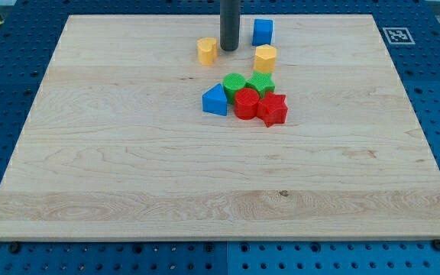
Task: Move the yellow heart into the blue triangle
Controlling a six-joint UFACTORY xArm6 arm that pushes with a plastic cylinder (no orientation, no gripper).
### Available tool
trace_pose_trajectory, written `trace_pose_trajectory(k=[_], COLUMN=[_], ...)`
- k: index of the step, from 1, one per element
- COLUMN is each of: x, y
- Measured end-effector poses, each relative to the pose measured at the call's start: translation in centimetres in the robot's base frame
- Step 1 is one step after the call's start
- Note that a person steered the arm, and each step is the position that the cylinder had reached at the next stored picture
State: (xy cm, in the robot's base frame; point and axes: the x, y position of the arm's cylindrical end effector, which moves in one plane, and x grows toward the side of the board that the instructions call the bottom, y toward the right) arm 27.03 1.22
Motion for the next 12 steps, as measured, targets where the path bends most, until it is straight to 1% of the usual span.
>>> trace_pose_trajectory(k=[1, 2, 3, 4, 5, 6, 7, 8, 10, 11, 12], x=[-0.4, 2.7, 5.2, 2.5, 0.1, 1.5, 7.0, 8.7, 3.4, 3.2, 4.0], y=[-3.7, -7.2, -7.5, -6.7, -3.4, -1.5, -3.4, -4.3, -4.5, -6.8, -7.7])
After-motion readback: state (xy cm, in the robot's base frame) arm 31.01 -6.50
